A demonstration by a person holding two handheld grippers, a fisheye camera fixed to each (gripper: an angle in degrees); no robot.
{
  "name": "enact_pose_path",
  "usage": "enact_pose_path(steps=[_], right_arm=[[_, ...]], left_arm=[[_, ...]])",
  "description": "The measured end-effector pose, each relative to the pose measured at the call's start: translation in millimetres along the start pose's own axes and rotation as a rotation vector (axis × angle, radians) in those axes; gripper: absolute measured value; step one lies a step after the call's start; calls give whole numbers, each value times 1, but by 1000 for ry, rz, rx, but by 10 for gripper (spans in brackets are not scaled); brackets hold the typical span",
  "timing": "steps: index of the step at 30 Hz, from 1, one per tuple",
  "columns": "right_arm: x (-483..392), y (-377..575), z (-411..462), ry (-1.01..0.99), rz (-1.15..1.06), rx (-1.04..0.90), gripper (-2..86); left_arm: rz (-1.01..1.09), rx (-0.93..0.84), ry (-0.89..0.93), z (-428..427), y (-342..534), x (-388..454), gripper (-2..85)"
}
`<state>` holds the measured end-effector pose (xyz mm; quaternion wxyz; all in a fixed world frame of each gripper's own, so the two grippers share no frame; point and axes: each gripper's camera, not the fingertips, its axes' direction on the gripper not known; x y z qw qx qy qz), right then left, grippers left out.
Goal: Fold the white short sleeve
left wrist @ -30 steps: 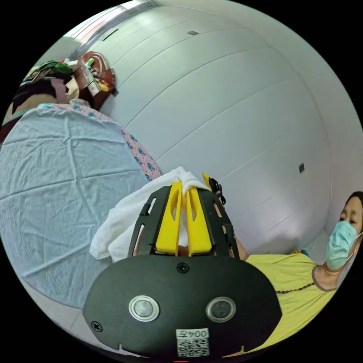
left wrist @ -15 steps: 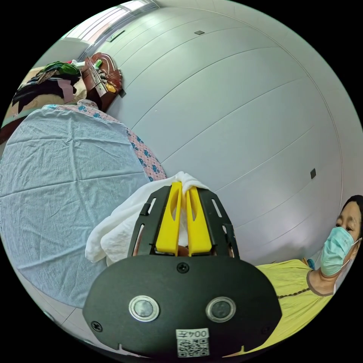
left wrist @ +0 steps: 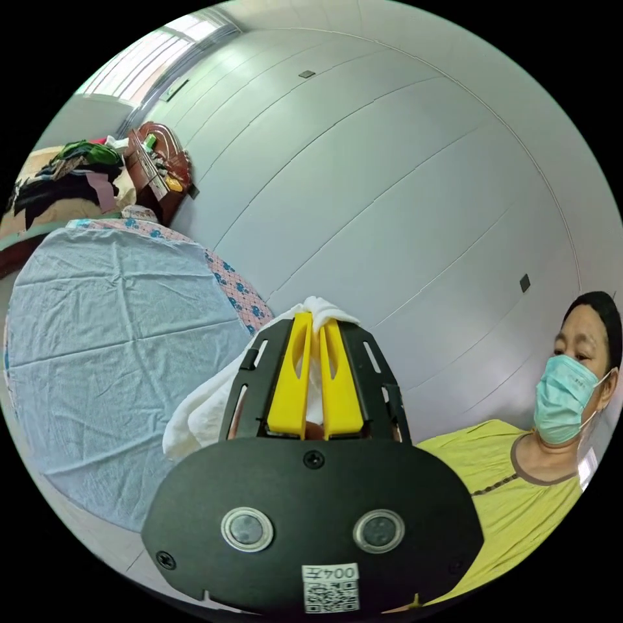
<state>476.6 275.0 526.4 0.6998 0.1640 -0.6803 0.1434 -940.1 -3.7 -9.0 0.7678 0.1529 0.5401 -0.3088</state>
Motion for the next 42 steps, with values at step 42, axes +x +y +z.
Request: enact_pose_path(steps=[42], right_arm=[[-151,68,129,658,-82,187,2]], left_arm=[[293,-582,-275,42,120,-149,8]])
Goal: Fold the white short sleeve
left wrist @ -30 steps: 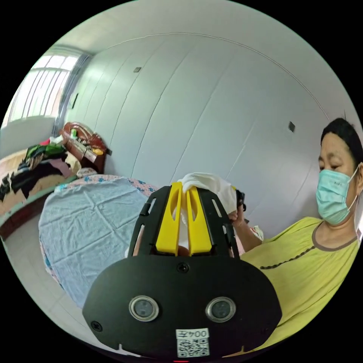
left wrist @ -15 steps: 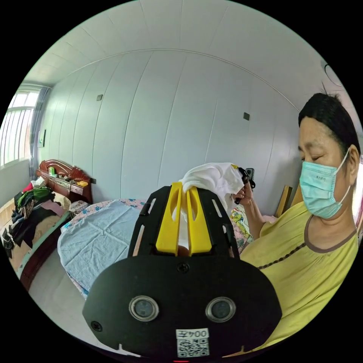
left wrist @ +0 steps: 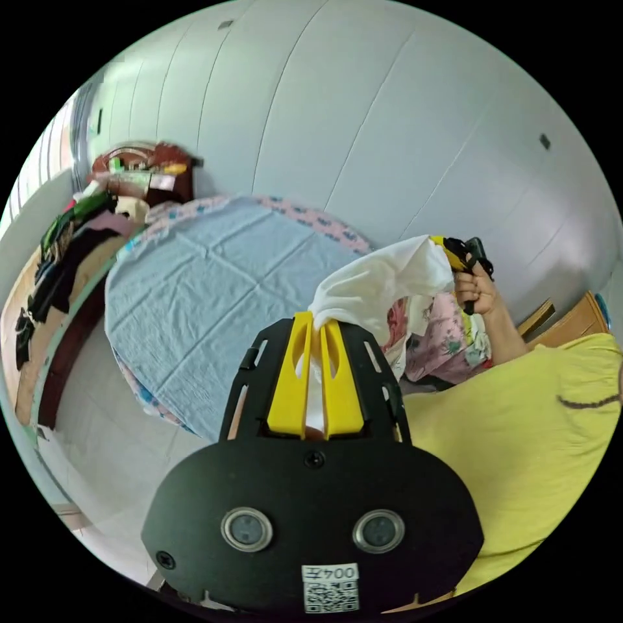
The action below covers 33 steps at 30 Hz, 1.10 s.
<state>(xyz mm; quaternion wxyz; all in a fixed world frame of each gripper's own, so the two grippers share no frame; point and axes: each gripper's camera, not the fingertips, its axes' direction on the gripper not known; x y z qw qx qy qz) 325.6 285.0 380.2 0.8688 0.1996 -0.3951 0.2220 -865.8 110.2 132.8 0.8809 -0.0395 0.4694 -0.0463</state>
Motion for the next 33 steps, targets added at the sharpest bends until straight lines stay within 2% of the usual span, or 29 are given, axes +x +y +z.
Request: enact_pose_path(steps=[2,6,9,12,15,20,23,25,29,31,33], right_arm=[[60,-5,27,40,140,-48,6],[156,-5,82,125,363,-127,28],[172,2,96,154,419,-90,74],[160,5,97,106,406,-61,132],[130,12,92,174,331,-41,140],[57,46,125,352,129,-69,133],[1,71,195,461,-117,-175,123],[-29,92,270,585,-326,-336,121],[-45,121,367,710,-534,-510,120],[-52,139,420,835,-662,-578,120],[-52,145,452,931,-702,-609,120]], left_arm=[[-87,-72,33,65,4,-18,8],[-159,-233,-92,175,11,-36,11],[-135,-257,-125,203,10,-33,22],[19,-258,-201,208,3,-18,56],[176,-292,-248,213,4,-10,99],[284,-283,-132,223,15,-11,110],[322,-256,-108,232,23,-2,101],[355,-240,-95,238,29,7,94],[373,-221,-61,244,37,13,89],[386,-218,-59,247,41,16,88],[396,-215,-52,250,44,17,88]])
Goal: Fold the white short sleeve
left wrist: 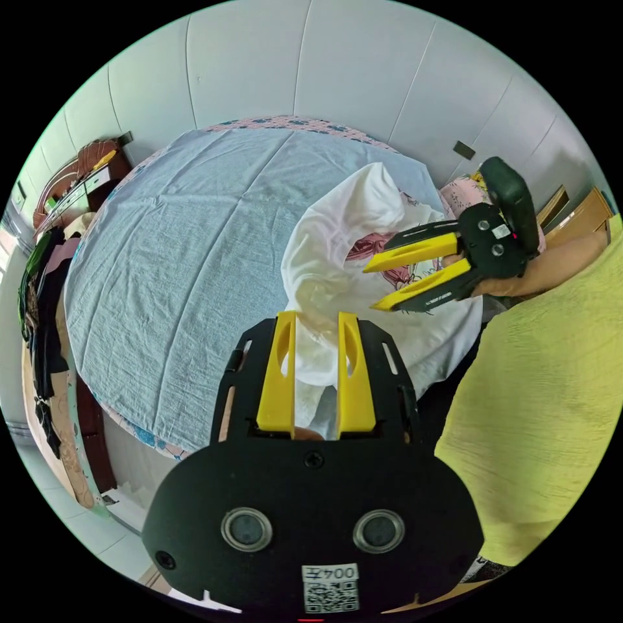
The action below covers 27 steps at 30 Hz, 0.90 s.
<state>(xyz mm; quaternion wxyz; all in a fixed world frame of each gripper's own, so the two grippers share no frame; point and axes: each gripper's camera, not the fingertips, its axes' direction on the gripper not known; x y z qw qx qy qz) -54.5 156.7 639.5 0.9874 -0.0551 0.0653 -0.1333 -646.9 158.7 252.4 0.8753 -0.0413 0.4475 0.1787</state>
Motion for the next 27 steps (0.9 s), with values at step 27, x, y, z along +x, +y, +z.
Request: enact_pose_path(steps=[27], right_arm=[[41,-154,-167,-102,-254,-239,36]], left_arm=[[72,155,-285,-21,-27,64,141]])
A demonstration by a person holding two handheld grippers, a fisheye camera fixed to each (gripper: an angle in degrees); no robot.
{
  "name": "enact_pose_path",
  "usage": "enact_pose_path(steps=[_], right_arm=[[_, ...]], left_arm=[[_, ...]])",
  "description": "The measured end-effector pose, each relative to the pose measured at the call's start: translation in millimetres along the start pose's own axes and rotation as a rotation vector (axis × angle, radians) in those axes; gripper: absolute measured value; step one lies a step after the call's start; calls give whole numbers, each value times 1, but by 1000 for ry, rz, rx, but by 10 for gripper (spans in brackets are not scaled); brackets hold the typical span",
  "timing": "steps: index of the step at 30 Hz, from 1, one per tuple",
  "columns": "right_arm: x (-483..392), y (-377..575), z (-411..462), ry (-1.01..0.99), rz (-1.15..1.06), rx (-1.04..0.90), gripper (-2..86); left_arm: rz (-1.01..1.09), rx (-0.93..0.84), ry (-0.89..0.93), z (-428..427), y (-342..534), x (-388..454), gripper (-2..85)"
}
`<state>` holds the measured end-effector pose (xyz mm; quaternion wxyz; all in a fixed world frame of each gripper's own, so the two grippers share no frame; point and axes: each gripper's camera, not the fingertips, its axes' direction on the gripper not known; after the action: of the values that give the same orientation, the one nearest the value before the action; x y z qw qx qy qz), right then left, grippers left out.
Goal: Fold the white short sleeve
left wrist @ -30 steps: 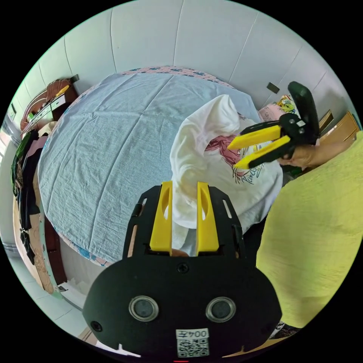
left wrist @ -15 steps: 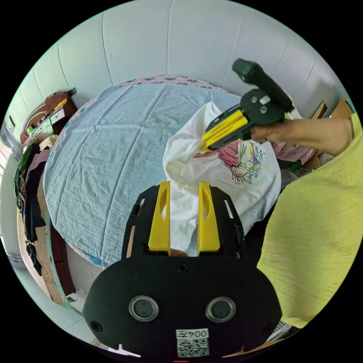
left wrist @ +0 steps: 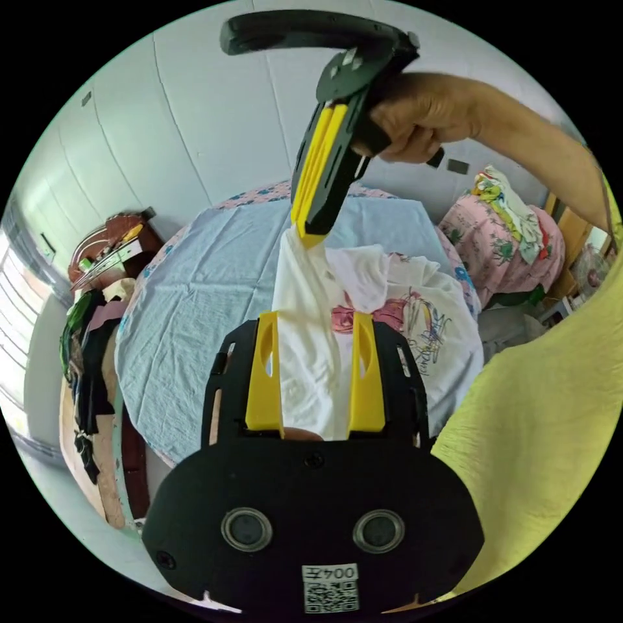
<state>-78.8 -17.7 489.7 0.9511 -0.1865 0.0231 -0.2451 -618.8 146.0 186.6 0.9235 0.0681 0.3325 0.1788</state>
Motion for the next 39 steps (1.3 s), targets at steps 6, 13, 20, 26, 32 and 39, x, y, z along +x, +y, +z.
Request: enact_pose_path(steps=[6,13,20,26,32,39], right_arm=[[-5,-5,-13,7,-37,-8,35],[25,54,-21,-146,92,295,62],[3,188,66,225,290,338,127],[-54,194,153,510,235,180,134],[-36,171,155,601,213,230,20],[153,189,81,-141,601,330,33]], left_arm=[[-36,60,-50,-2,7,-17,37],[-363,7,367,-2,18,-127,12],[-445,-11,415,11,21,-165,8],[-476,-42,421,26,24,-182,9],[-482,-67,408,34,26,-193,10],[-560,-131,419,51,46,-213,13]])
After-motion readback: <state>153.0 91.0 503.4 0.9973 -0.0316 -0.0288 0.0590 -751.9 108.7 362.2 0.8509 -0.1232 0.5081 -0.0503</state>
